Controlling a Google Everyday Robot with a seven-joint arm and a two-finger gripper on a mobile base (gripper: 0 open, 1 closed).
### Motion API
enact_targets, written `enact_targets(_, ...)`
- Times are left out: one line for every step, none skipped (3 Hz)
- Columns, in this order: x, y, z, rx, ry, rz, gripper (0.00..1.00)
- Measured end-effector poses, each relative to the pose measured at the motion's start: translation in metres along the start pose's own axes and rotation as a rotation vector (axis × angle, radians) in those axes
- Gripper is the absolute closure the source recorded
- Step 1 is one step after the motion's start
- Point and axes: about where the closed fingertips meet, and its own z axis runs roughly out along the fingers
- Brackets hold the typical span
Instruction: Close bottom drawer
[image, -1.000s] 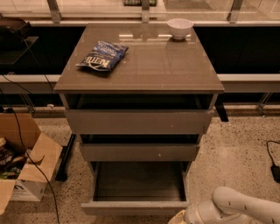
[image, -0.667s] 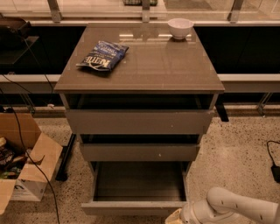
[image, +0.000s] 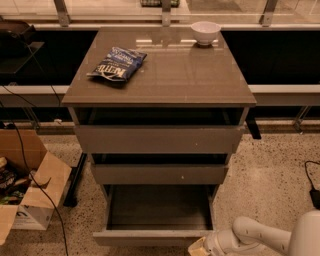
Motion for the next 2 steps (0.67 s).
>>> enact_targets(0.01, -0.036, 0.016, 0.005, -0.029, 0.036, 1.0)
enact_targets(0.01, -0.051, 0.019, 0.013, -0.047, 0.041, 1.0)
